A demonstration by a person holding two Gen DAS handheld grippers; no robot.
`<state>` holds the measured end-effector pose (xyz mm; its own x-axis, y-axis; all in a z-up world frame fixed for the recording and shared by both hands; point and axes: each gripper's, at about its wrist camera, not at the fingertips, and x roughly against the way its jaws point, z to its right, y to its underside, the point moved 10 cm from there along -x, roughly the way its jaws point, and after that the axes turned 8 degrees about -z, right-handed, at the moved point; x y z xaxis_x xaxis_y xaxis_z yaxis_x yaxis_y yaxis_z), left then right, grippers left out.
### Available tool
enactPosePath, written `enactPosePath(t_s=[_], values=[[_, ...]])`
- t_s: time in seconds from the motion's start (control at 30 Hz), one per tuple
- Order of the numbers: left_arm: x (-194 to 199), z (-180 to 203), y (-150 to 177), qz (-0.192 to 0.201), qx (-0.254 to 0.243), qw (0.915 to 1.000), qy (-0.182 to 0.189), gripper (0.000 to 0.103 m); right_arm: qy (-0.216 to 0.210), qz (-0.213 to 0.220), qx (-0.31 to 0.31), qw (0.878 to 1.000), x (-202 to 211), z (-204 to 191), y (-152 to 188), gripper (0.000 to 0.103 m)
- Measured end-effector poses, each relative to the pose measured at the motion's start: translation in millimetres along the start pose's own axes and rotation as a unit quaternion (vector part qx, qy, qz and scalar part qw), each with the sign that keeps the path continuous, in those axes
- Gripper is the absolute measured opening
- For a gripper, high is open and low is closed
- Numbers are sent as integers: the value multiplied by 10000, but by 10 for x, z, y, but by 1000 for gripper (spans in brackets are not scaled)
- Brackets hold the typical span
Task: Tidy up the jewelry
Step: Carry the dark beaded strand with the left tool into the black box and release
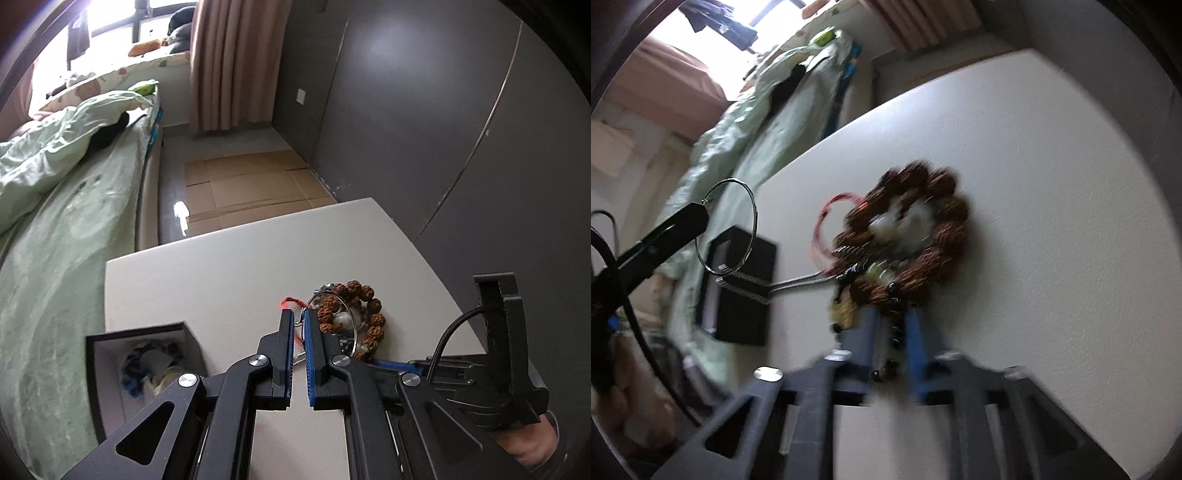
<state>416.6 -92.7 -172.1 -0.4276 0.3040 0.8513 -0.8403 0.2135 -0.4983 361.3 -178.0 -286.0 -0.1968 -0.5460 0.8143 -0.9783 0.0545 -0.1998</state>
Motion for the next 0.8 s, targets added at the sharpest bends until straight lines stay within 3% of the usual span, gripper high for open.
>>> enactPosePath(t_s=[0.1, 0.33, 0.8], values=[[118, -117, 9, 109, 111, 9999, 3, 5, 213, 165, 266, 9993, 82, -92, -3, 9], [396, -405, 36, 317, 338, 9989, -101, 5, -181, 613, 564, 9964, 442, -485, -105, 9], [708, -819, 150, 527, 655, 9962, -242, 6, -837, 1111, 629, 9883, 696, -1238, -306, 9]])
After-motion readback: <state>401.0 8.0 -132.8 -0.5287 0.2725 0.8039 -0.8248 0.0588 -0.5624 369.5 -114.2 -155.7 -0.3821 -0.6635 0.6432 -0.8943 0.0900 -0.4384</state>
